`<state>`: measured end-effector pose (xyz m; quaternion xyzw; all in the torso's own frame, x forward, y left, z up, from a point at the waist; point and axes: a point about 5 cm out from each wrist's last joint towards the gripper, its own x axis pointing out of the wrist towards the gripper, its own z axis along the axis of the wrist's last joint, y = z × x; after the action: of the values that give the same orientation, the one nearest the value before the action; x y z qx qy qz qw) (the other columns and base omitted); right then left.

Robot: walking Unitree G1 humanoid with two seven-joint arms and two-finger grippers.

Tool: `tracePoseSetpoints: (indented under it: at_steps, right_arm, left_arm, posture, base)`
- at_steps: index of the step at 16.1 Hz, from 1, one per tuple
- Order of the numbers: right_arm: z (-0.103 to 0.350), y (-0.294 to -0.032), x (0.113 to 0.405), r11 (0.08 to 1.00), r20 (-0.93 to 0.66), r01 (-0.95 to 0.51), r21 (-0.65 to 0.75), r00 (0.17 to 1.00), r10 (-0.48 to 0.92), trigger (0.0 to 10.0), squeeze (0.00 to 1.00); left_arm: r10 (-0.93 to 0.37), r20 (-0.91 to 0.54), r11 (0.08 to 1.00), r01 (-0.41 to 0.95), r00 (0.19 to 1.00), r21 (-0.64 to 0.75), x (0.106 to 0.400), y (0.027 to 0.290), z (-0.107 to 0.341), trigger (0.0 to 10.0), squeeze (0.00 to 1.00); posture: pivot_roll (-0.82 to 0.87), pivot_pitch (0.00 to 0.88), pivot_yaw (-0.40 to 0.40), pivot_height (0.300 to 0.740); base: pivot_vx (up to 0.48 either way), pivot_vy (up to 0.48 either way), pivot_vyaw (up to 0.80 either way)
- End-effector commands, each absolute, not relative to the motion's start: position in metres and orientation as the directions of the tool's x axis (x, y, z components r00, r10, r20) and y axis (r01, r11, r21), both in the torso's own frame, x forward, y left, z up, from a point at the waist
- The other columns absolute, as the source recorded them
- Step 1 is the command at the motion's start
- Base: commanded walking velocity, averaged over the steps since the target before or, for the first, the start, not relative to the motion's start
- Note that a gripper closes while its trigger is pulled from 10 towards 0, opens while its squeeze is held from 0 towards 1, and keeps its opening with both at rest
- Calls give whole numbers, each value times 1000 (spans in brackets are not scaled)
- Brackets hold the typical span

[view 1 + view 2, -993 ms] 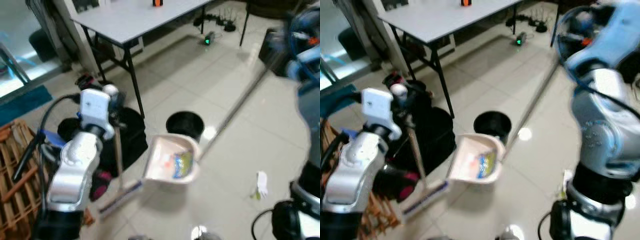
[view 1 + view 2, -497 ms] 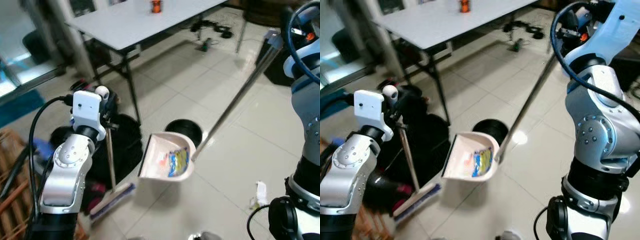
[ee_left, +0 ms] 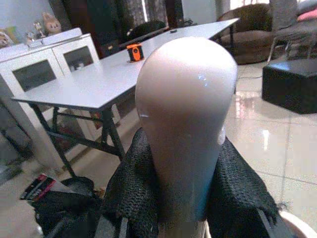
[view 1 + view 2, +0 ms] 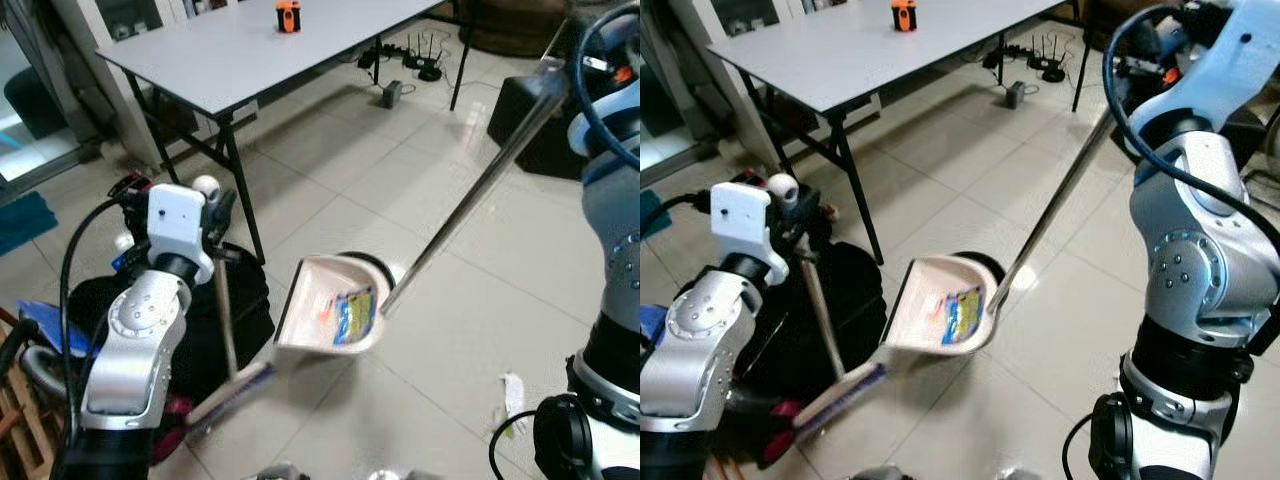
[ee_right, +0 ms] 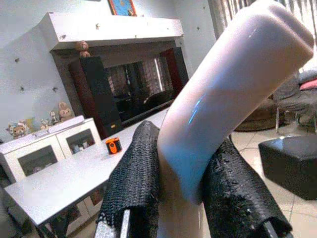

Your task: Sweep floor

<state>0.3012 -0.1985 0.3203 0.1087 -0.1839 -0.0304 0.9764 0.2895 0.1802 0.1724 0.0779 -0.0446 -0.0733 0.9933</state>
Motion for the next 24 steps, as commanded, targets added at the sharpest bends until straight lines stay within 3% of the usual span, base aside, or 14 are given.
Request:
tracePoseSetpoints:
  at_steps: [1, 21, 24]
  right_arm:
    - [328, -201, 298, 975, 394, 27, 220, 912, -115, 10000, 0]
    - [322, -199, 301, 980, 406, 36, 194, 907, -114, 10000, 0]
    - [319, -192, 304, 990, 433, 16, 138, 898, -74, 10000, 0]
  left_arm:
    - [-159, 106, 977, 140, 982, 162, 289, 177, 179, 10000, 0]
    - [-156, 90, 975, 139, 984, 170, 286, 179, 176, 10000, 0]
    - [-135, 50, 974, 123, 990, 191, 283, 184, 167, 10000, 0]
  posture:
    - [-26, 54, 60, 740]
    - [-19, 65, 59, 740]
    - [-14, 67, 57, 740]
  base:
    - [398, 0, 0]
    - [395, 0, -48]
    - [0, 0, 0]
